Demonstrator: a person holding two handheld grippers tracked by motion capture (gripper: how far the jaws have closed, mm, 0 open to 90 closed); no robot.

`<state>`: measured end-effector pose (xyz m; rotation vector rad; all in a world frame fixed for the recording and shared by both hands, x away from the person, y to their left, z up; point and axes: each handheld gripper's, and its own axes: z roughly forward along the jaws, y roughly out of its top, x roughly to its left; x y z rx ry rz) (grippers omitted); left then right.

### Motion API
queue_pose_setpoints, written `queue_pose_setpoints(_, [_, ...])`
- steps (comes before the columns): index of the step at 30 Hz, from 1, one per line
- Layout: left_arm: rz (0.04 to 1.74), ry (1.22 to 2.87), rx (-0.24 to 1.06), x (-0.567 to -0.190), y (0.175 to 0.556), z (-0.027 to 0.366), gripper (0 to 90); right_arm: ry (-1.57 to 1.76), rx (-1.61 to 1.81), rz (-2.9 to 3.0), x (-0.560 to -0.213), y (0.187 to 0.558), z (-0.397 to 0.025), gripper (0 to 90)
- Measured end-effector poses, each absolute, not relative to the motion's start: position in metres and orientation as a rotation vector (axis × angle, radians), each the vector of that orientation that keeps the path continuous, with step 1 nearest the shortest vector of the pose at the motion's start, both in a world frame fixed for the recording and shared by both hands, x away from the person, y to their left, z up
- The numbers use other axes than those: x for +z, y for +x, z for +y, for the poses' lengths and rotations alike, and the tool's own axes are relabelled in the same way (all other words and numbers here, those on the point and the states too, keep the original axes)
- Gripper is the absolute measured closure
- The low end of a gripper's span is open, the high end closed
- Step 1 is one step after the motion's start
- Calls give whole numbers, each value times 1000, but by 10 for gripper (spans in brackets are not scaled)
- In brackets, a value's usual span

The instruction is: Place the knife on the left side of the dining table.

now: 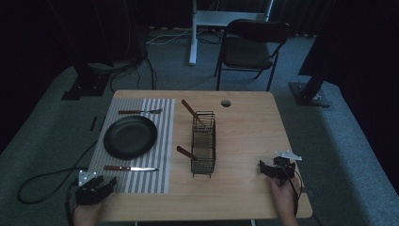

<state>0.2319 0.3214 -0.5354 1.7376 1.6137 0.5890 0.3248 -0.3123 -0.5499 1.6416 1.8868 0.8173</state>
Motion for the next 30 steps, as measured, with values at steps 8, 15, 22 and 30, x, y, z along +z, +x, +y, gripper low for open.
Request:
queue_pose_setpoints(8, [1636, 1762, 628, -534, 223, 318, 181, 1641, 817, 1887, -550, 325, -312, 131])
queue_pose_setpoints(15, [1644, 1790, 601, -537, 221, 316, 4, 1641, 817, 1887, -550, 325, -312, 131])
queue_pose_setpoints(22, [1653, 1783, 675, -540, 220, 314, 4, 1641, 817, 1887, -550, 325, -312, 131])
queue_pose_setpoints(30, [1648, 1758, 729, -542, 220, 312, 5, 1641, 817, 1887, -550, 325, -312, 131])
